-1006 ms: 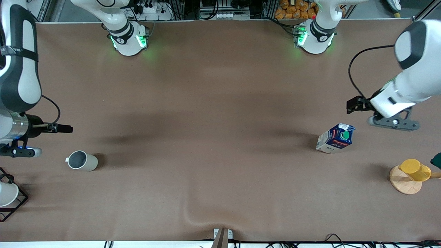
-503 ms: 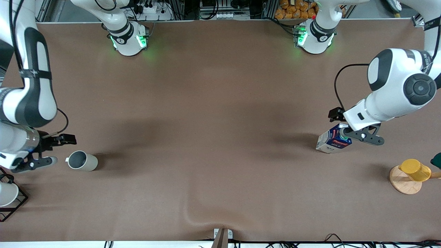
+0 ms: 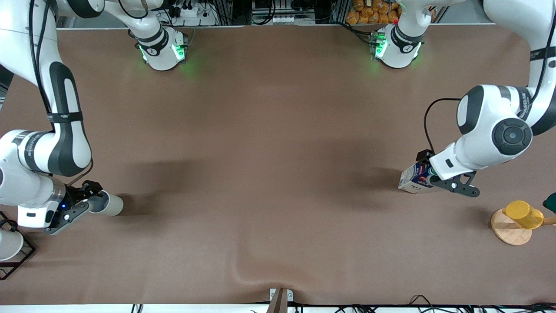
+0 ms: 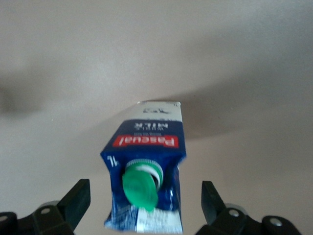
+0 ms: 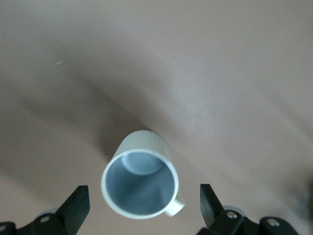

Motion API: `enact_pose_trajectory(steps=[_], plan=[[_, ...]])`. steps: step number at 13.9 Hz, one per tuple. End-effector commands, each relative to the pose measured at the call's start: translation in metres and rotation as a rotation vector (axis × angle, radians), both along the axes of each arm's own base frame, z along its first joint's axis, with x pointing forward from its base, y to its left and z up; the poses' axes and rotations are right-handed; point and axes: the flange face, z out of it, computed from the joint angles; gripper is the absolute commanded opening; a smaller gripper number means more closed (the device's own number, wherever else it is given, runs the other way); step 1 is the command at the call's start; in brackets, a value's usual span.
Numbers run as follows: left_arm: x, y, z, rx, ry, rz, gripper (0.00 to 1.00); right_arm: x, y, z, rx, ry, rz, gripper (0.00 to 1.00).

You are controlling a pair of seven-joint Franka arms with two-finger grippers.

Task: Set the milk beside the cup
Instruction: 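Close the left gripper on the carton while the right gripper grasps the mug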

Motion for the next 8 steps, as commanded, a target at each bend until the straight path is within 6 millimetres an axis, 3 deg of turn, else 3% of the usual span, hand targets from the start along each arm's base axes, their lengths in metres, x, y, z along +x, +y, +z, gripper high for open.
enact_pose_trajectory(steps=[1, 4, 8], plan=[[0.014, 0.013, -0.018, -0.043, -0.028, 0.036, 1.0, 0.009, -0.005, -0.018, -0.012, -0.002, 0.161, 1.0], [0.013, 0.013, -0.032, -0.042, -0.006, 0.032, 1.0, 0.004, -0.026, -0.043, -0.008, 0.037, 0.18, 1.0], [0.008, 0.008, -0.047, -0.039, 0.027, 0.042, 1.0, 0.003, -0.033, -0.062, -0.011, 0.047, 0.198, 1.0]])
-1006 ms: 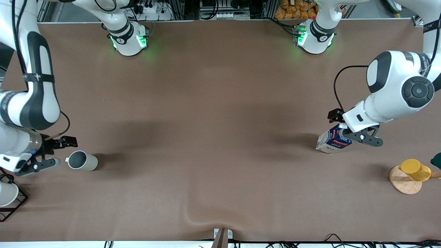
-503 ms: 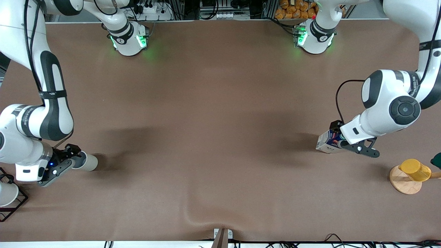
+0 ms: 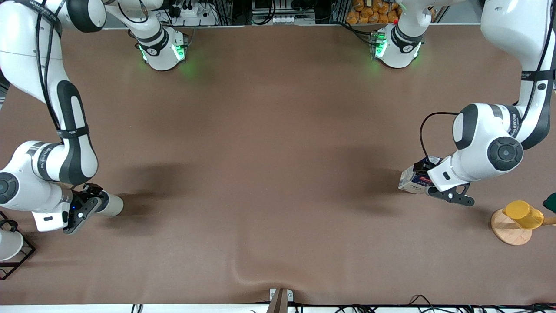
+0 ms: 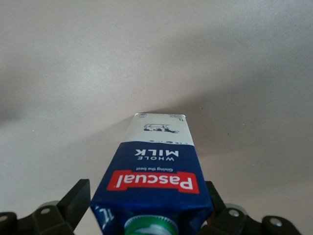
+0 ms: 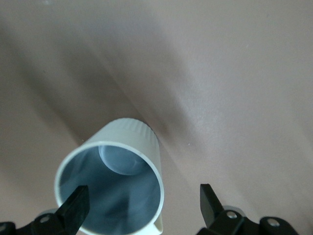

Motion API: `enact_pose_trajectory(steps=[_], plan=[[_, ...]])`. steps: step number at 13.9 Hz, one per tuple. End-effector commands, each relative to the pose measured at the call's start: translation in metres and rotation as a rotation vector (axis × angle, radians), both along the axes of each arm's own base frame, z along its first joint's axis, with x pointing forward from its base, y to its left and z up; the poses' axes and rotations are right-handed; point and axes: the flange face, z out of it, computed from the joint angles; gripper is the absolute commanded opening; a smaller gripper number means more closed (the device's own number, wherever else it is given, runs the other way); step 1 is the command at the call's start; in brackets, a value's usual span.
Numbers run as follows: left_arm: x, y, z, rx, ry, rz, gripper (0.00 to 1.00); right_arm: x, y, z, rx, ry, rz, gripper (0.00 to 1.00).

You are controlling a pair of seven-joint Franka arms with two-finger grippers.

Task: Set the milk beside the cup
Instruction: 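Close the left gripper on the carton while the right gripper grasps the mug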

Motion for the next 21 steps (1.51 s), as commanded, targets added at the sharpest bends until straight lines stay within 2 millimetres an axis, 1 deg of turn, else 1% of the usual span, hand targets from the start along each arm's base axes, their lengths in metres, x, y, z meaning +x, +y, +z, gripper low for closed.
enact_pose_trajectory(steps=[1, 3, 4, 6, 7, 8, 9, 11, 12, 13, 14, 15, 16, 17, 18, 19, 20, 21], plan=[[-0.003, -0.006, -0.003, -0.011, 0.018, 0.006, 1.0, 0.008, -0.004, -0.006, -0.004, -0.023, 0.024, 1.0], [-0.008, -0.007, -0.001, -0.004, 0.057, 0.001, 1.0, 0.009, -0.009, -0.014, -0.003, -0.044, 0.022, 1.0], [-0.01, -0.005, -0.002, -0.001, 0.074, -0.003, 1.0, 0.01, -0.01, -0.016, 0.025, -0.064, -0.004, 0.87], [-0.012, -0.001, 0.004, 0.001, 0.088, -0.002, 1.0, 0.009, -0.009, -0.024, 0.092, -0.068, -0.061, 0.03], [-0.011, -0.001, 0.01, 0.001, 0.085, 0.002, 1.0, 0.007, -0.012, -0.027, 0.097, -0.065, -0.07, 0.0], [-0.009, -0.001, 0.014, 0.001, 0.079, 0.003, 1.0, 0.006, -0.014, -0.029, 0.102, -0.063, -0.077, 0.0], [-0.007, -0.001, 0.02, 0.0, 0.066, 0.002, 1.0, 0.007, -0.014, -0.029, 0.101, -0.064, -0.078, 0.0], [-0.007, 0.0, 0.024, 0.001, 0.061, 0.008, 1.0, 0.009, -0.013, -0.023, 0.103, -0.075, -0.081, 0.0], [-0.009, 0.0, 0.02, 0.002, 0.069, 0.011, 1.0, 0.017, -0.011, -0.008, 0.101, -0.103, -0.076, 0.0], [-0.009, -0.001, 0.016, 0.002, 0.076, 0.011, 1.0, 0.027, -0.009, 0.012, 0.097, -0.139, -0.07, 0.0], [-0.009, 0.0, 0.012, 0.002, 0.083, 0.012, 1.0, 0.033, -0.007, 0.024, 0.095, -0.161, -0.061, 0.0], [-0.009, 0.0, 0.012, 0.002, 0.083, 0.011, 0.99, 0.035, -0.005, 0.032, 0.097, -0.174, -0.058, 0.0], [-0.009, 0.0, 0.012, 0.001, 0.084, 0.005, 0.92, 0.039, 0.007, 0.043, 0.109, -0.192, -0.041, 0.0], [-0.008, -0.002, 0.013, 0.0, 0.082, -0.001, 0.84, 0.046, 0.019, 0.064, 0.123, -0.228, -0.025, 0.0], [-0.008, -0.002, 0.013, 0.0, 0.082, -0.001, 0.77, 0.052, 0.036, 0.077, 0.139, -0.252, -0.005, 0.0], [-0.007, -0.002, 0.015, 0.0, 0.078, -0.001, 0.68, 0.053, 0.054, 0.084, 0.161, -0.249, 0.012, 0.0], [-0.006, -0.001, 0.017, 0.001, 0.073, 0.0, 0.51, 0.054, 0.076, 0.088, 0.19, -0.235, 0.031, 0.0], [-0.003, -0.002, 0.022, 0.0, 0.063, -0.001, 0.38, 0.053, 0.1, 0.087, 0.226, -0.22, 0.027, 0.0]])
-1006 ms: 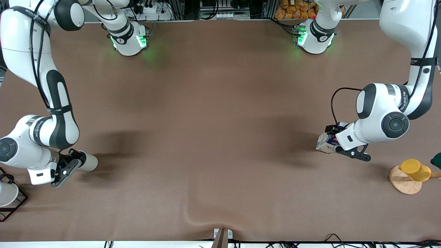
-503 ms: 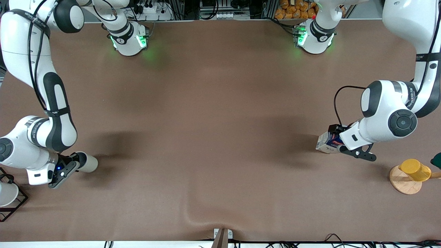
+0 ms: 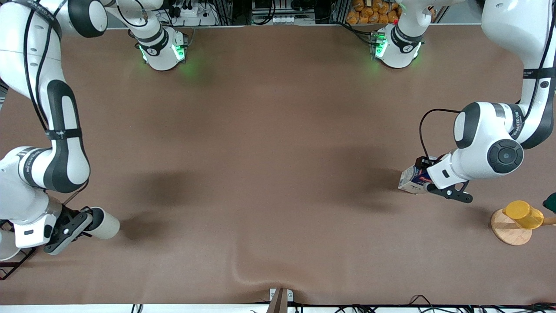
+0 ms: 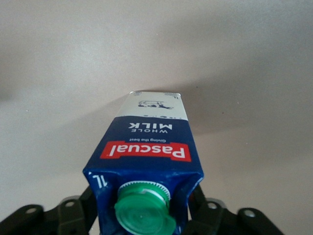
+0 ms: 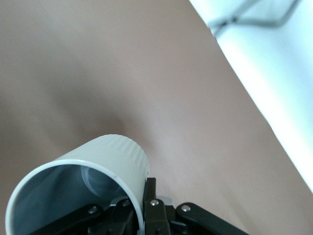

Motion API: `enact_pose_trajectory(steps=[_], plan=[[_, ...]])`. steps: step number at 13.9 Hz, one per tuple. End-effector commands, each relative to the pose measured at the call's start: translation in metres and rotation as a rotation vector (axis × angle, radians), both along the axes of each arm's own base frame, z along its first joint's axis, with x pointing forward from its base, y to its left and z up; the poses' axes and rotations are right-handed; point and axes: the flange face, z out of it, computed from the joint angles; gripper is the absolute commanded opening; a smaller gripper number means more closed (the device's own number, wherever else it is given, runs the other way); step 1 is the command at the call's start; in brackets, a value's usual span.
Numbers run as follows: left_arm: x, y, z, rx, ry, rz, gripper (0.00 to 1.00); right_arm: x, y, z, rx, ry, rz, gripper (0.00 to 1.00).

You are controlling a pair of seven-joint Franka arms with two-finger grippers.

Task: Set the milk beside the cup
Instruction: 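Carry the mug with the right gripper toward the carton held by the left gripper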

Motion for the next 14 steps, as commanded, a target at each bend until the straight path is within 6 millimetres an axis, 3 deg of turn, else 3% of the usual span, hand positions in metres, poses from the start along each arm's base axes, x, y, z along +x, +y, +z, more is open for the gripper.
enact_pose_trajectory(steps=[1, 3, 6, 8, 11, 14], plan=[[0.006, -0.001, 0.018, -0.01, -0.013, -0.003, 0.37, -0.002, 0.054, 0.01, 0.107, 0.032, -0.042, 0.0], [0.01, -0.001, 0.034, -0.008, -0.003, 0.003, 0.37, -0.009, 0.104, 0.004, 0.164, 0.122, -0.156, 0.0], [0.014, -0.001, 0.074, -0.006, 0.026, 0.025, 0.36, -0.026, 0.202, -0.003, 0.182, 0.21, -0.338, 0.0], [0.016, 0.003, 0.095, -0.008, 0.031, 0.037, 0.36, -0.048, 0.265, -0.006, 0.17, 0.296, -0.478, 0.0], [0.017, -0.001, 0.103, 0.012, 0.019, 0.121, 0.36, -0.086, 0.352, -0.011, 0.137, 0.368, -0.674, 0.0], [0.017, -0.004, 0.102, 0.017, 0.02, 0.149, 0.36, -0.131, 0.419, -0.031, 0.088, 0.419, -0.875, 0.0]])
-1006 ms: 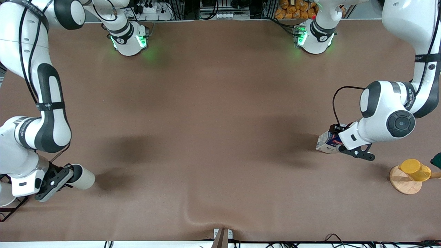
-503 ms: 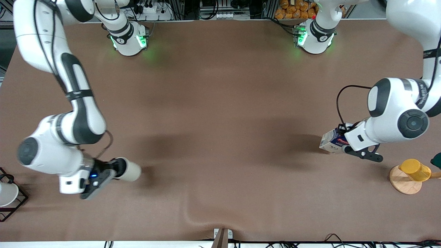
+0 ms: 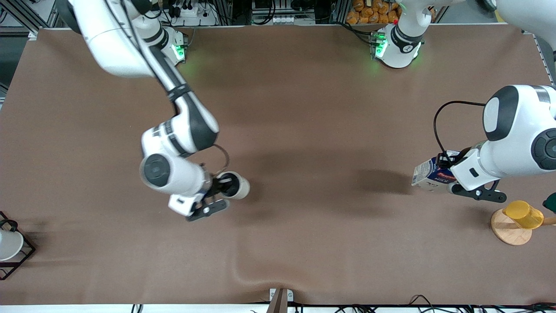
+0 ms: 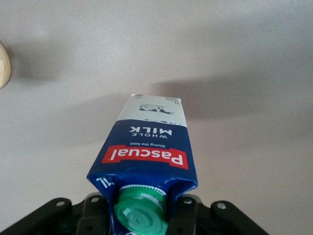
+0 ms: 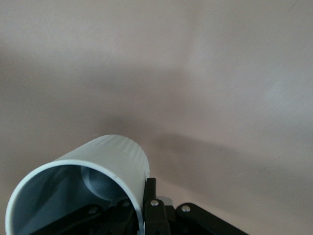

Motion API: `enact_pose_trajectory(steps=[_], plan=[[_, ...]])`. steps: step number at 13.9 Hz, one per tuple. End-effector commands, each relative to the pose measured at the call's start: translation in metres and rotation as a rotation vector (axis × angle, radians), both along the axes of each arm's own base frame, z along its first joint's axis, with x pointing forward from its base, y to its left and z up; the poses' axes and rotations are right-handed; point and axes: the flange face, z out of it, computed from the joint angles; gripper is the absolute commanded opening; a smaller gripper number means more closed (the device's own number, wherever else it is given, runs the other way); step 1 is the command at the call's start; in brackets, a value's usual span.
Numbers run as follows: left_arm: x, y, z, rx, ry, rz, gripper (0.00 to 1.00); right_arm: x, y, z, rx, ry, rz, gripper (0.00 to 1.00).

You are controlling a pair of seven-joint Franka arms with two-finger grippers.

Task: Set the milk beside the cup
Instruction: 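Carry the mug with the right gripper toward the carton held by the left gripper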

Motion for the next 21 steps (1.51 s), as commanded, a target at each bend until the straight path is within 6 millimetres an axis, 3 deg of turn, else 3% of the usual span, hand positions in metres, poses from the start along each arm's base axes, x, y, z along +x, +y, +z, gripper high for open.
enact_pose_trajectory(steps=[1, 5, 6, 10, 13, 14, 16, 17, 20, 21], plan=[[-0.002, -0.003, 0.004, -0.011, 0.008, 0.042, 0.36, -0.037, 0.038, -0.015, -0.077, 0.062, -0.15, 0.0], [-0.002, -0.013, 0.005, -0.009, 0.004, 0.073, 0.36, -0.077, 0.109, -0.026, -0.084, 0.004, -0.293, 0.0], [-0.003, -0.015, 0.004, -0.017, 0.006, 0.076, 0.36, -0.084, 0.119, -0.034, -0.1, -0.013, -0.291, 0.0], [-0.004, -0.025, 0.006, -0.032, 0.004, 0.118, 0.36, -0.071, 0.089, -0.051, -0.178, -0.044, -0.291, 0.0], [-0.006, -0.04, 0.01, -0.054, 0.005, 0.147, 0.36, -0.075, 0.094, -0.058, -0.185, -0.044, -0.28, 0.0], [-0.009, -0.054, 0.016, -0.064, -0.003, 0.146, 0.36, -0.074, 0.093, -0.058, -0.185, -0.044, -0.28, 0.15], [-0.012, -0.062, 0.022, -0.06, -0.011, 0.169, 0.36, -0.071, 0.087, -0.057, -0.189, -0.04, -0.289, 1.0], [-0.014, -0.069, 0.027, -0.064, -0.016, 0.178, 0.36, -0.069, 0.086, -0.056, -0.189, -0.041, -0.287, 1.0], [-0.032, -0.118, 0.042, -0.063, -0.003, 0.209, 0.36, -0.058, 0.074, -0.03, -0.177, -0.052, -0.301, 1.0], [-0.041, -0.138, 0.046, -0.054, 0.011, 0.233, 0.36, -0.052, 0.063, -0.01, -0.179, -0.052, -0.314, 1.0]])
